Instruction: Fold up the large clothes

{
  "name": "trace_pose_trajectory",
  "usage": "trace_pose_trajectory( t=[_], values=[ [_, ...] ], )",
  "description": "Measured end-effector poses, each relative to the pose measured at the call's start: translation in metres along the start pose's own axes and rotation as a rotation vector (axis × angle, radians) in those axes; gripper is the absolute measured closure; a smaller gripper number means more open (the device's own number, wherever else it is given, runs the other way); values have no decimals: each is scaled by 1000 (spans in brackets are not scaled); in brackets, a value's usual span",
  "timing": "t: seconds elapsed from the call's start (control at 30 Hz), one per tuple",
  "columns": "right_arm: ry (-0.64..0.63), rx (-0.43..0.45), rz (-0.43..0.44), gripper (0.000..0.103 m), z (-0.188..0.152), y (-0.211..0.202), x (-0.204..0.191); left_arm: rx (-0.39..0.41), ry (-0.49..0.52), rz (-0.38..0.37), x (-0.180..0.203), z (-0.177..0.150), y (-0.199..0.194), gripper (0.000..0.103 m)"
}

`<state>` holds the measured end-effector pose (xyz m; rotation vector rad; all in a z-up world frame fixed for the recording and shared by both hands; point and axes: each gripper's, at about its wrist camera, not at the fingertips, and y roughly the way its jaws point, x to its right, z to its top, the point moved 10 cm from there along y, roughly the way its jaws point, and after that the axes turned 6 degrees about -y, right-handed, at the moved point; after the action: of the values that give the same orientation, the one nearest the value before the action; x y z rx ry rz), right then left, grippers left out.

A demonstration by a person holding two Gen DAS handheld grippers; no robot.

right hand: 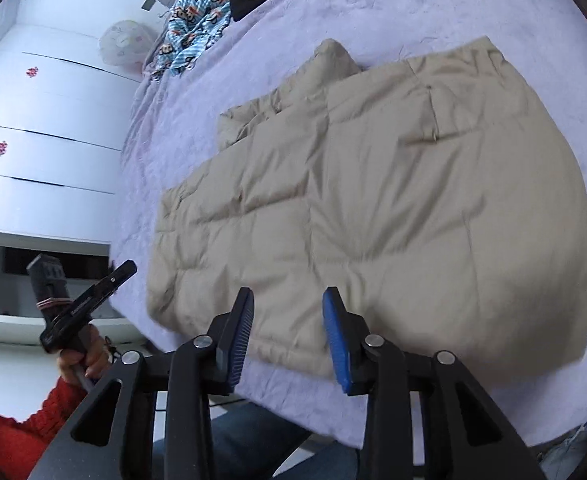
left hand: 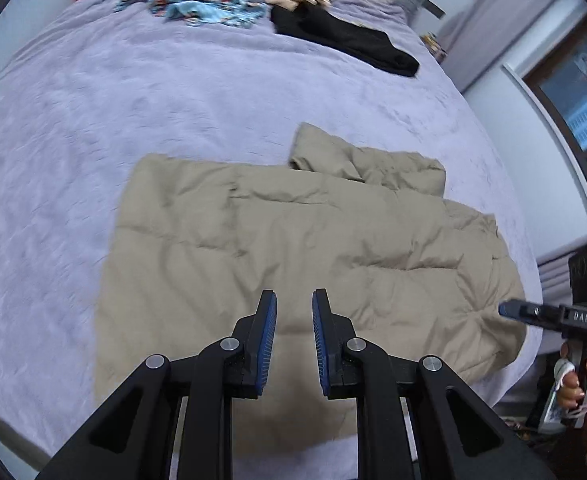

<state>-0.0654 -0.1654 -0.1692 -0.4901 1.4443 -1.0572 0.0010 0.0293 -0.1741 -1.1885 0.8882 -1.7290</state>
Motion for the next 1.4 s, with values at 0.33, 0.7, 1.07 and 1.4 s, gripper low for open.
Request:
trace_pose_trajectory(
  t=[0.33, 0.7, 1.07, 1.4],
  values=[
    [25, 60, -254, 80, 82, 78, 57, -45, -49, 72, 11, 60, 137, 84],
    [139, 78, -297, 82, 90, 57, 82, -58, -76, 122, -23, 62, 100, 84],
    [67, 71, -326, 53, 24, -16, 57, -79, -62, 257, -30, 3, 25, 84],
    [104, 32, -217, 41, -34, -21, 28, 22, -100, 285, -6, -27, -24, 1]
  ],
)
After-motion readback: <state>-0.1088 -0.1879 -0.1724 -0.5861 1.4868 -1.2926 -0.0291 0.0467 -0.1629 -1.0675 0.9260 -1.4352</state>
